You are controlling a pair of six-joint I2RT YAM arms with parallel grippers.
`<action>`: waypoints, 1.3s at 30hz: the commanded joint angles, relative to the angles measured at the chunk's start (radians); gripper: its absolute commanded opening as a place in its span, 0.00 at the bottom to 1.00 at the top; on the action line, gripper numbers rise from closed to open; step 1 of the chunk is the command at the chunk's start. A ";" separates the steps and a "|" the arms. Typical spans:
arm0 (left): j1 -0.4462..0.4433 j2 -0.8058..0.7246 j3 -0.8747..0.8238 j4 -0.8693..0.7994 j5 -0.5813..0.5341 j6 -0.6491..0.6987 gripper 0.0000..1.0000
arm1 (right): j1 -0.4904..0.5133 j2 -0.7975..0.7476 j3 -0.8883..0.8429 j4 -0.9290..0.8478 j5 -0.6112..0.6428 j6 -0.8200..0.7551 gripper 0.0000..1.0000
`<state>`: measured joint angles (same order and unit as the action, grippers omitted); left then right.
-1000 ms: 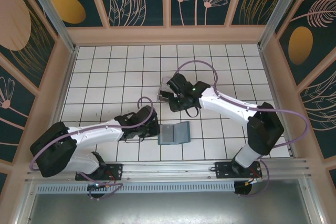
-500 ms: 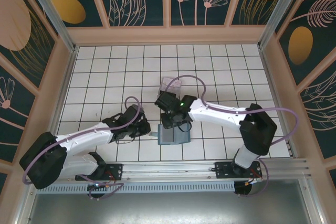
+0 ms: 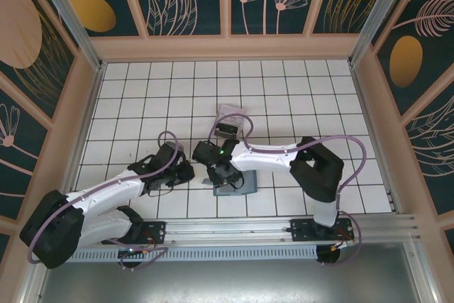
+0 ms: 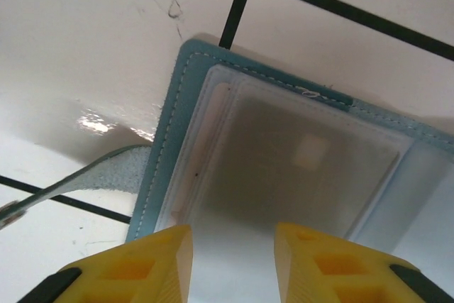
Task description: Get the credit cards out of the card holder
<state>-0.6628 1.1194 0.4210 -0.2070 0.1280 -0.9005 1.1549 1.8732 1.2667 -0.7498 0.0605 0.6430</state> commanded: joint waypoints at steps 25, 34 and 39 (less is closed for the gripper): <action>0.002 0.014 0.053 -0.051 0.069 0.090 0.10 | 0.019 0.013 -0.025 0.012 0.038 0.029 0.06; -0.041 0.054 0.096 -0.006 0.076 0.067 0.10 | 0.006 -0.078 -0.083 0.097 0.022 0.035 0.05; -0.084 0.098 0.119 0.023 0.076 0.043 0.10 | -0.011 -0.136 -0.137 0.163 -0.017 0.036 0.05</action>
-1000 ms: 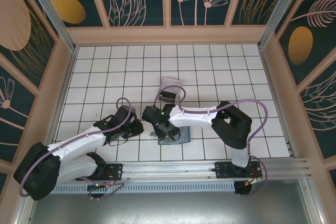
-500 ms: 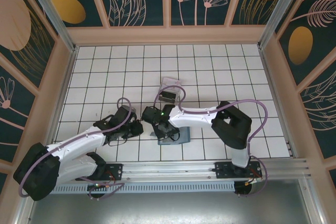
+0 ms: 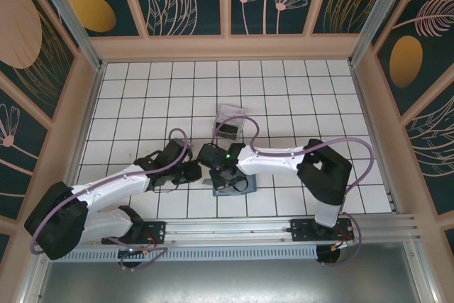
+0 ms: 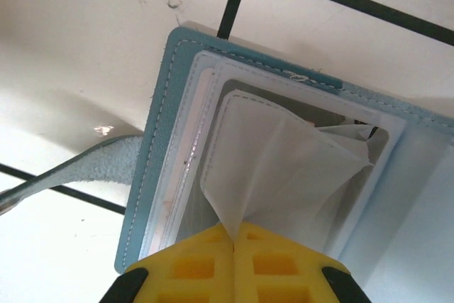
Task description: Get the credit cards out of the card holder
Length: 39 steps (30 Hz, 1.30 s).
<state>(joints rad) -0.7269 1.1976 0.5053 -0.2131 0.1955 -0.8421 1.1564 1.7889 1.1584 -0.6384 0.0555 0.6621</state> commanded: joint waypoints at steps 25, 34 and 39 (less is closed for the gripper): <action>-0.091 0.165 0.124 0.144 0.023 -0.090 0.10 | -0.101 -0.319 -0.332 0.375 -0.153 0.052 0.06; -0.113 0.279 0.133 0.167 0.064 -0.109 0.09 | -0.102 -0.326 -0.381 0.432 -0.186 0.066 0.07; -0.126 0.318 0.156 0.173 0.086 -0.108 0.10 | -0.102 -0.335 -0.391 0.440 -0.183 0.069 0.07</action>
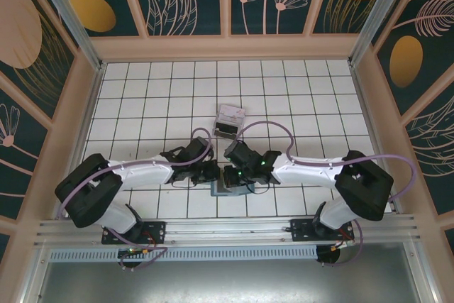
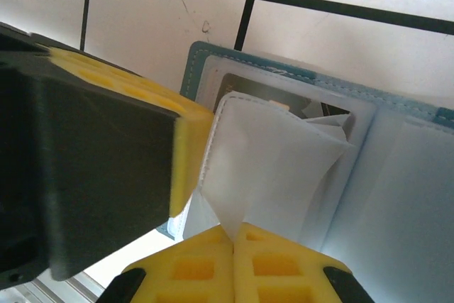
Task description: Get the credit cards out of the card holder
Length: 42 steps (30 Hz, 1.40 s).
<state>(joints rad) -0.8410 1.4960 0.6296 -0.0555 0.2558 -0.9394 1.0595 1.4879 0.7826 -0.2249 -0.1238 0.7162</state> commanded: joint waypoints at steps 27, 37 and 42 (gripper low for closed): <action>-0.125 0.206 0.266 -0.070 0.026 0.031 0.10 | -0.084 -0.440 -0.083 -0.231 0.263 0.080 0.27; -0.205 0.381 0.427 -0.072 0.051 0.041 0.10 | -0.133 -0.584 -0.149 -0.267 0.277 0.114 0.28; -0.214 0.410 0.449 -0.075 0.051 0.042 0.10 | -0.136 -0.592 -0.158 -0.262 0.260 0.115 0.29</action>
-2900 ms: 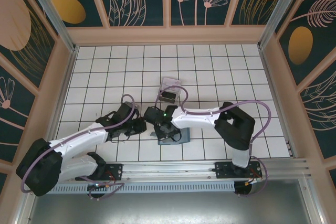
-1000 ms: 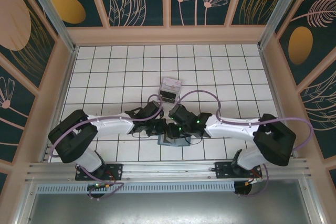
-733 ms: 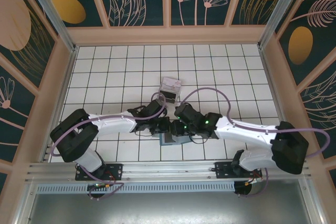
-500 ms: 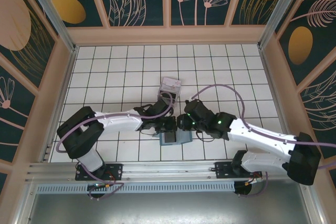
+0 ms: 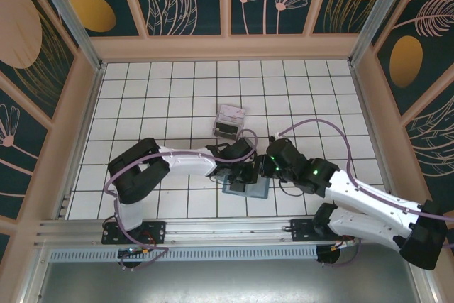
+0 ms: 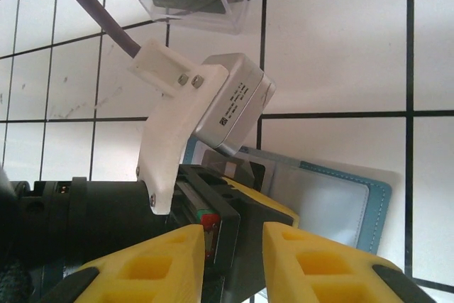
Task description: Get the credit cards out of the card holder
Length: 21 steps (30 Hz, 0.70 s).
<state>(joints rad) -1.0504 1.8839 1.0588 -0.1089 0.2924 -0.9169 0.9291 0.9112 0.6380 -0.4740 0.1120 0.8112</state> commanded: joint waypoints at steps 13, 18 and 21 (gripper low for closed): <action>0.016 -0.179 -0.068 -0.102 -0.168 0.030 0.09 | -0.006 0.025 -0.040 0.106 -0.128 0.050 0.29; 0.049 -0.265 -0.168 -0.076 -0.174 0.023 0.10 | -0.004 0.100 -0.057 0.190 -0.212 0.070 0.28; 0.070 -0.292 -0.224 -0.048 -0.165 0.017 0.09 | -0.004 0.152 -0.065 0.227 -0.240 0.081 0.28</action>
<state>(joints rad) -0.9966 1.6138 0.8791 -0.1680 0.1440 -0.8951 0.9291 1.0340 0.5922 -0.3161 -0.0799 0.8646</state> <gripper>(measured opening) 0.094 0.281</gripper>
